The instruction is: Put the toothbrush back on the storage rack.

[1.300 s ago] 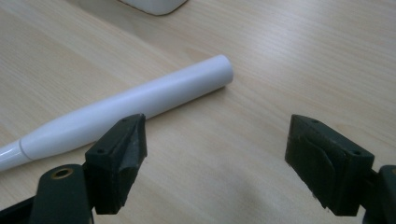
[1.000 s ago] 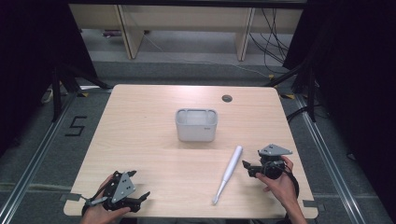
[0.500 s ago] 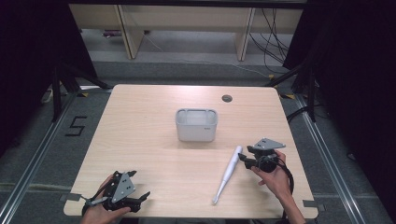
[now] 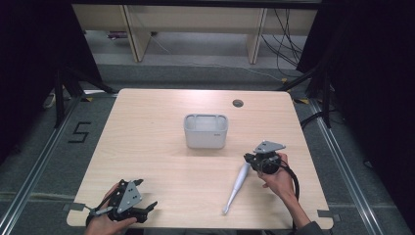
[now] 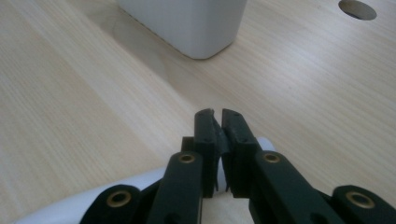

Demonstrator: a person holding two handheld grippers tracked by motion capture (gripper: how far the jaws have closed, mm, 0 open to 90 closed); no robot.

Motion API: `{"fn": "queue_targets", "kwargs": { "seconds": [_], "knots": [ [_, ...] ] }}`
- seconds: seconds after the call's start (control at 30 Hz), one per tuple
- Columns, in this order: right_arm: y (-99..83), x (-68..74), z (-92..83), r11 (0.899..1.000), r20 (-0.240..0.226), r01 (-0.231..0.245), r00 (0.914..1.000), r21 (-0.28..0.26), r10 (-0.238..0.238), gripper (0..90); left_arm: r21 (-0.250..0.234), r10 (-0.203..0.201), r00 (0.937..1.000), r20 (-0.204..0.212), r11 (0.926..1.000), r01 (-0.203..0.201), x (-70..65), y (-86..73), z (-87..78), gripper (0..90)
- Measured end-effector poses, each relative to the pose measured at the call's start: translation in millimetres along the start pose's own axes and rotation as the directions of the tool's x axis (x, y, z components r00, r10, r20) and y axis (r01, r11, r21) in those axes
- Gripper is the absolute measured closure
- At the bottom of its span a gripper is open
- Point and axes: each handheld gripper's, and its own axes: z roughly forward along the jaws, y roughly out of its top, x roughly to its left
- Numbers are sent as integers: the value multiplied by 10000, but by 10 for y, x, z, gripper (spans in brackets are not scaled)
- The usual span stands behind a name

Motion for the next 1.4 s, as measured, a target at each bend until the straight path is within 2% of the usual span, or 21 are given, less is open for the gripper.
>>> {"fn": "queue_targets", "kwargs": {
  "seconds": [0.07,0.1,0.13,0.17,0.23,0.27,0.33,0.4,0.43,0.53,0.57,0.73,0.77,0.93,0.97,1.03,1.07,1.27,1.33,1.37,1.4],
  "knots": [
    [22,-4,39,9998,-5,-120,9999,141,120,881,65,114,9999,-11,9999,-114,0,0,1,151],
    [30,-20,70,9999,-52,101,9999,121,-101,886,150,273,9996,42,9995,-274,5,4,-7,151],
    [36,-5,85,9993,-83,-185,9998,315,188,890,156,268,9996,92,9995,-270,3,4,-10,151],
    [41,-23,116,9997,-29,78,10000,218,-78,891,156,268,9996,92,9995,-270,3,4,-10,151],
    [52,-7,143,9986,-129,-160,9998,510,167,890,59,201,9998,17,9998,-201,-2,7,-8,151],
    [56,-17,160,9990,-123,4,9999,453,2,891,52,223,9998,10,9997,-223,0,7,-10,151],
    [61,-17,173,9985,-121,-100,9999,537,107,890,90,308,9995,-54,9995,-308,2,7,-14,151],
    [56,-34,182,9984,-111,-14,9999,572,20,888,38,117,9999,49,9999,-118,-9,9,-8,151],
    [52,-30,178,9975,-89,-177,9998,686,184,888,39,112,9999,26,9999,-113,-12,9,-6,151],
    [42,-66,185,9981,-24,66,10000,613,-65,887,10,69,9999,100,10000,-69,-19,5,-6,151],
    [40,-71,180,9976,-11,42,10000,686,-42,887,-117,-25,10000,42,9999,26,-28,2,1,151],
    [20,-84,177,9962,-32,-97,9999,871,100,887,-14,53,10000,-80,10000,-54,-20,7,-1,151],
    [17,-87,178,9961,-29,-99,9999,873,102,887,-2,81,10000,57,10000,-81,-20,8,-2,152],
    [10,-97,162,9960,22,-20,10000,892,18,887,136,79,9999,88,9999,-80,-21,3,-11,151],
    [6,-110,162,9964,-47,166,9999,830,-162,885,-3,63,10000,65,10000,-63,-21,6,-6,151],
    [-1,-88,152,9960,-7,-82,10000,889,83,884,-70,0,10000,90,10000,1,-28,4,-6,152],
    [-4,-94,146,9957,-51,-30,10000,931,34,884,84,126,9999,51,9999,-126,-17,6,-9,151],
    [-29,-99,118,9944,-114,-30,9999,1053,42,881,-7,51,10000,74,10000,-51,-23,5,-7,151],
    [-41,-96,107,9941,-140,-46,9999,1086,61,879,19,228,9997,99,9997,-228,-7,3,-16,151],
    [-54,-90,113,9960,-73,-61,10000,894,68,879,120,230,9997,73,9997,-231,-5,7,-25,151],
    [-60,-99,80,9938,-88,-63,9999,1114,73,876,-51,104,9999,-70,9999,-104,-14,4,-12,151]
  ]
}}
